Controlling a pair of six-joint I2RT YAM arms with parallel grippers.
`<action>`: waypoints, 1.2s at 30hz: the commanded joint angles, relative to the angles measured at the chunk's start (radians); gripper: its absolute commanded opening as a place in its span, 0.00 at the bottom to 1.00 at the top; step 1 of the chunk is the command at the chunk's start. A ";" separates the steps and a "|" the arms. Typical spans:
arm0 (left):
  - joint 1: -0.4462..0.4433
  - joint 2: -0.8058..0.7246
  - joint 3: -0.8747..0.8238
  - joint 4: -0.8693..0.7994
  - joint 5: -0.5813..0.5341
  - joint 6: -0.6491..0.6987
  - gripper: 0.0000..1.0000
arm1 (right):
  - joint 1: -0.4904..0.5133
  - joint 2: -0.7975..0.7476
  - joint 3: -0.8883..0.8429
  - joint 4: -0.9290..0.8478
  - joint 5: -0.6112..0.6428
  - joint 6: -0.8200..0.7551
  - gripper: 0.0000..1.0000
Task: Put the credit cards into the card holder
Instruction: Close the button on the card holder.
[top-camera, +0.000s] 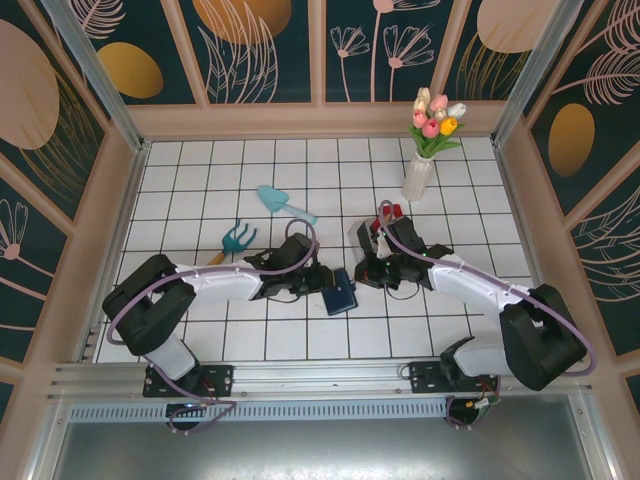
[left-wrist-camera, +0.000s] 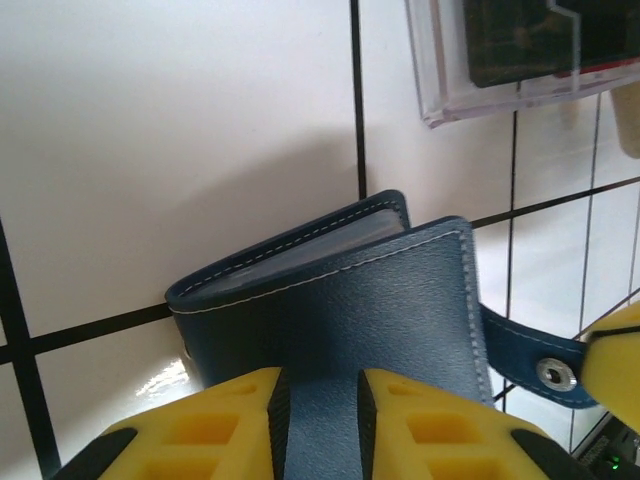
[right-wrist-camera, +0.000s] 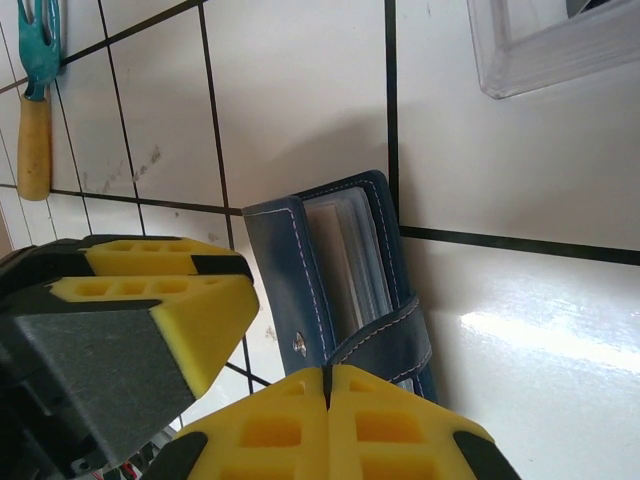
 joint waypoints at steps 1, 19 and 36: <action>0.001 0.047 -0.005 -0.003 0.028 0.022 0.27 | 0.005 0.029 0.007 0.026 -0.024 0.008 0.00; -0.006 0.117 -0.017 0.005 0.020 0.007 0.23 | 0.079 0.161 0.057 0.076 -0.007 0.051 0.00; -0.007 0.117 -0.019 0.016 0.019 0.002 0.23 | 0.102 0.235 0.065 0.015 0.035 0.037 0.00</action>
